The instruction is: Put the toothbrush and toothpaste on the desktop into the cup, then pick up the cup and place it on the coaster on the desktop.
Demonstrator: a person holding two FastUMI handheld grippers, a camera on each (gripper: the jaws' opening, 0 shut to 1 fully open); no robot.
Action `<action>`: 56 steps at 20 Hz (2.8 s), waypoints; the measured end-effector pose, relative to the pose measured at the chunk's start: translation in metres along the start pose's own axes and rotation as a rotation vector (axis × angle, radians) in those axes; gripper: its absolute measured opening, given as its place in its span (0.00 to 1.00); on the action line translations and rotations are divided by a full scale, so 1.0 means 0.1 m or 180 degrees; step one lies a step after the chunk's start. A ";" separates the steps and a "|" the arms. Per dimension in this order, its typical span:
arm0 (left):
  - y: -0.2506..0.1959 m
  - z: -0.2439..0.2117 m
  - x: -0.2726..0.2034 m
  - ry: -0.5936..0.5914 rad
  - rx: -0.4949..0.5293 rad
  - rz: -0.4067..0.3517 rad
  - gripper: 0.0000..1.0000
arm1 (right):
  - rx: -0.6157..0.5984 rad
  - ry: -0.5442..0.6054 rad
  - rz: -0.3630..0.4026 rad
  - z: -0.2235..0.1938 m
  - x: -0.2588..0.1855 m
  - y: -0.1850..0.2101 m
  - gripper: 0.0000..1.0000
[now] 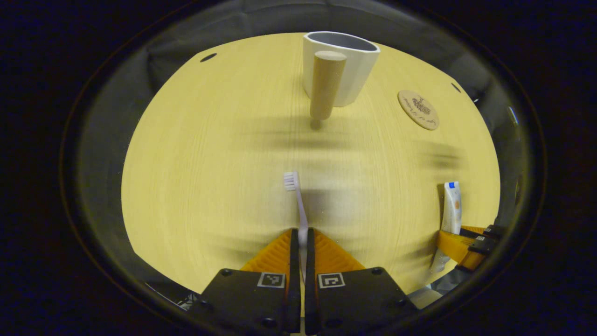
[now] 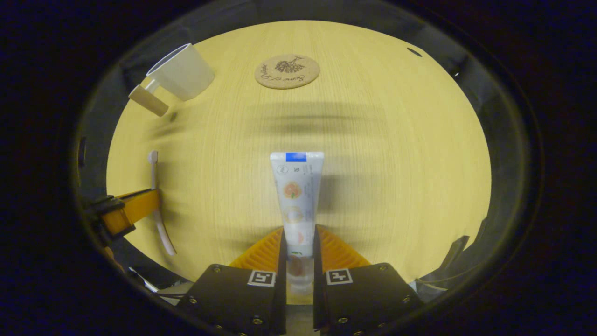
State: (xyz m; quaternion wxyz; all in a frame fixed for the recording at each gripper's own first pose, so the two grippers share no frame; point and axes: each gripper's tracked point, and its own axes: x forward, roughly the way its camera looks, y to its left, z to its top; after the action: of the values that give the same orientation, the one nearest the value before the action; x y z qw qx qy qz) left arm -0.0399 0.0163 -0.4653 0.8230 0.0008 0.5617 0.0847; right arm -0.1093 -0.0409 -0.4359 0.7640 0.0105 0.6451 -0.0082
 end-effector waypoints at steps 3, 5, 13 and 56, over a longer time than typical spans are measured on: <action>0.00 0.01 0.00 -0.0020 0.0004 -0.0044 0.12 | 0.0123 0.0023 0.0068 0.01 0.00 0.00 0.25; 0.00 0.05 0.01 -0.0084 0.0020 -0.0081 0.12 | 0.0133 0.0035 0.0092 0.01 0.00 0.00 0.25; 0.00 0.11 0.00 -0.0109 -0.0185 -0.0286 0.08 | 0.0285 0.0025 0.0228 0.00 -0.04 0.02 0.25; -0.24 3.44 -1.30 -0.2147 -0.0033 -0.0513 0.07 | 0.0617 -0.0342 0.0527 0.21 -0.43 -0.11 0.24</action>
State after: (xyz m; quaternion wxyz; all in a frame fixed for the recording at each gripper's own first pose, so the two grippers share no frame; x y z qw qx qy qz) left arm 0.2358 0.0066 -0.2202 0.9663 -0.0198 0.2560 0.0173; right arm -0.0962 -0.0526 -0.3901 0.7909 0.1370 0.5964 -0.0080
